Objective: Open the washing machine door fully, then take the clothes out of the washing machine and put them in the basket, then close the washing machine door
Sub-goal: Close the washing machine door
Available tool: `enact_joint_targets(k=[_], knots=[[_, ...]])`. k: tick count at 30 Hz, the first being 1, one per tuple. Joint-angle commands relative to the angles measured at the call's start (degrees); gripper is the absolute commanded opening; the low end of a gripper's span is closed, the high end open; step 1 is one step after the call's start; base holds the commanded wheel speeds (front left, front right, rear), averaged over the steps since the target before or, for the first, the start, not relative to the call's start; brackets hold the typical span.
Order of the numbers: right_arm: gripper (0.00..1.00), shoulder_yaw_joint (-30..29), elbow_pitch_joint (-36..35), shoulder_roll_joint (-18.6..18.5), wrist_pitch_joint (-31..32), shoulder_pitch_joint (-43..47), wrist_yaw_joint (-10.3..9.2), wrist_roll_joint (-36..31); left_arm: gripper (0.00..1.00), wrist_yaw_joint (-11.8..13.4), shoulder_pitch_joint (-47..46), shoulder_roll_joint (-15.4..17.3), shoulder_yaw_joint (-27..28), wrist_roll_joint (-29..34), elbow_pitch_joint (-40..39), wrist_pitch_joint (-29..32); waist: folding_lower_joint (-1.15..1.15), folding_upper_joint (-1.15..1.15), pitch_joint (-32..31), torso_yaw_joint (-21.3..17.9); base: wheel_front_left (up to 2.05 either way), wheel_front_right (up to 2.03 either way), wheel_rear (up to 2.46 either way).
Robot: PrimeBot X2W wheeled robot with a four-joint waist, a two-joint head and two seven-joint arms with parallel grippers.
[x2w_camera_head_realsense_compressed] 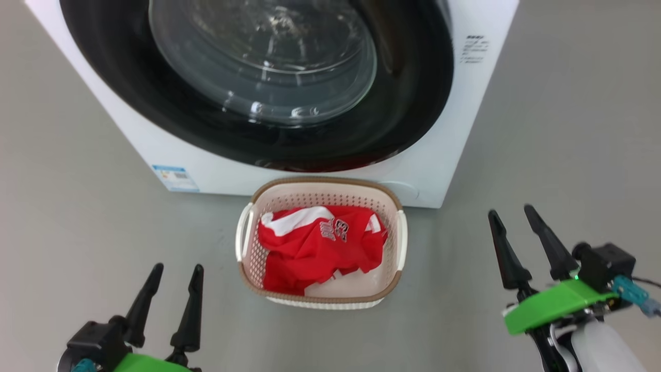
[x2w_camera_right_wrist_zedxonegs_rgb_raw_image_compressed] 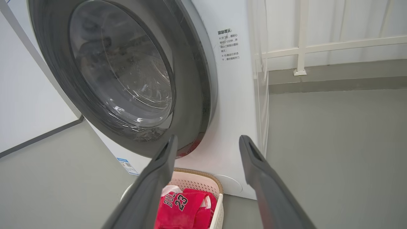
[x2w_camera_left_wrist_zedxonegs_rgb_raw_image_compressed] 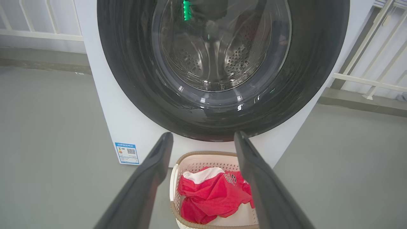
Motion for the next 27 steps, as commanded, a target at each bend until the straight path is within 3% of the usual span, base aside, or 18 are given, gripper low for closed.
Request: enact_joint_targets(k=[1,27], knots=[[1.00,0.6,-2.0,0.1,-0.3,1.5,-0.05,0.4,1.00,-0.3,0.4,1.7,2.1,0.4,-1.5,-0.5,0.00,0.00,-1.9,-1.6,0.00,0.00,0.00],[1.00,-5.6,-6.1,0.8,-0.3,18.2,-0.05,0.2,1.00,-0.3,6.6,3.9,3.0,0.1,-2.7,-0.5,0.00,0.00,-9.1,-6.3,0.00,0.00,0.00]])
